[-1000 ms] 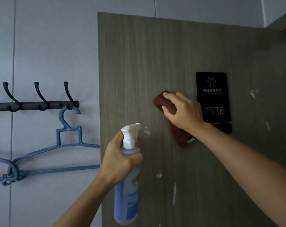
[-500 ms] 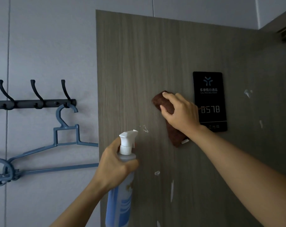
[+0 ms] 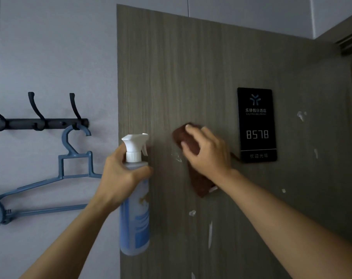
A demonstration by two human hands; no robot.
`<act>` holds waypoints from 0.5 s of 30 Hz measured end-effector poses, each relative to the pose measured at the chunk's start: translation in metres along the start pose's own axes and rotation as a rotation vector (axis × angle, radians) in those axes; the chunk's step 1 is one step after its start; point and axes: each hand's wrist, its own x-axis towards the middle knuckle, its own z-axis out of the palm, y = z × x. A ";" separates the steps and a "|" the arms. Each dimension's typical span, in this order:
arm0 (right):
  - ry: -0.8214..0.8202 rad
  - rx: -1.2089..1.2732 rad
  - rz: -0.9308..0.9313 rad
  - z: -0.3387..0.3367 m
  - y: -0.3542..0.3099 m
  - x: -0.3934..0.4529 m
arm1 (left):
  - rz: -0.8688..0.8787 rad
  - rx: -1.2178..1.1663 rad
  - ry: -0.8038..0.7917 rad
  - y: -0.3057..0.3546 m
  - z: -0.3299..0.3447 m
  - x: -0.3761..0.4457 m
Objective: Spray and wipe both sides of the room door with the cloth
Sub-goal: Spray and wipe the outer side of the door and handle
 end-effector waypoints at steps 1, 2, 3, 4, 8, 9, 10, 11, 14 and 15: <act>-0.020 0.002 -0.089 0.002 -0.005 -0.013 | 0.009 -0.002 0.001 0.000 -0.001 0.004; -0.049 0.008 -0.184 0.002 -0.007 -0.028 | 0.015 0.002 -0.001 -0.001 -0.002 0.006; -0.091 0.014 -0.282 0.001 -0.006 -0.044 | 0.019 0.009 -0.005 -0.002 -0.002 0.007; -0.139 0.006 -0.375 -0.002 -0.005 -0.056 | 0.023 0.016 -0.009 -0.003 -0.002 0.007; -0.222 -0.097 -0.404 -0.014 0.012 -0.042 | 0.014 0.012 -0.006 -0.007 -0.002 0.006; -0.173 -0.094 -0.281 -0.015 0.014 -0.025 | 0.015 0.006 -0.009 -0.007 -0.001 0.006; -0.122 -0.088 -0.151 -0.017 0.015 -0.004 | 0.016 0.004 -0.010 -0.008 -0.001 0.006; -0.088 -0.088 -0.049 -0.017 0.017 0.015 | 0.014 0.002 -0.007 -0.009 0.000 0.007; -0.028 -0.084 0.064 -0.010 0.011 0.036 | 0.018 0.010 0.008 -0.010 0.002 0.006; -0.026 -0.076 0.041 -0.007 0.004 0.026 | 0.019 0.013 0.012 -0.010 0.002 0.006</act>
